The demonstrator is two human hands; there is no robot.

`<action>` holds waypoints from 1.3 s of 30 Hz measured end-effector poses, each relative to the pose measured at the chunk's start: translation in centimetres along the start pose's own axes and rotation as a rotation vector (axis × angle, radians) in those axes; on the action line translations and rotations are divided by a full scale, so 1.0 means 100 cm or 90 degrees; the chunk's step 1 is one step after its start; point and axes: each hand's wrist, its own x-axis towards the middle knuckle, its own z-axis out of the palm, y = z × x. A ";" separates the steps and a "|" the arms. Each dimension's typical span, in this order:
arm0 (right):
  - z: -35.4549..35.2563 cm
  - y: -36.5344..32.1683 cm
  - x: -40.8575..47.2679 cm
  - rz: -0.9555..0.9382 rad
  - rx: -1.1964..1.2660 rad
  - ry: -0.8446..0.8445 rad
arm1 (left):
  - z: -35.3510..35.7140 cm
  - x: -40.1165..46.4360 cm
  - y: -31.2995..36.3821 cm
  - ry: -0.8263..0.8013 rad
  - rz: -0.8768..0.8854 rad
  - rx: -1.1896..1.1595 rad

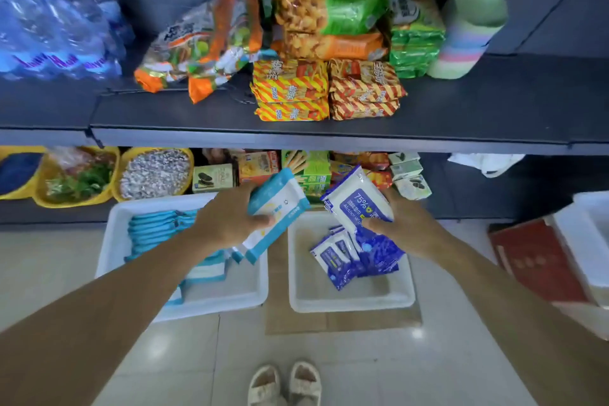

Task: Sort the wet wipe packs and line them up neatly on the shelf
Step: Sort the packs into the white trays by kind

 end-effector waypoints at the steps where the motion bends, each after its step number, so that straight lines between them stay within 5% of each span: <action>1: 0.013 0.013 0.004 0.018 0.002 0.008 | 0.013 0.005 -0.005 -0.005 -0.003 0.008; 8: 0.116 0.085 0.055 0.136 0.046 -0.009 | 0.106 0.046 -0.054 -0.021 -0.024 0.035; 21: 0.302 0.153 0.137 0.159 0.078 -0.017 | 0.213 0.107 -0.108 0.038 -0.029 -0.008; 39: 0.302 0.150 0.178 0.177 -0.209 0.256 | 0.231 0.113 -0.111 0.064 -0.020 -0.002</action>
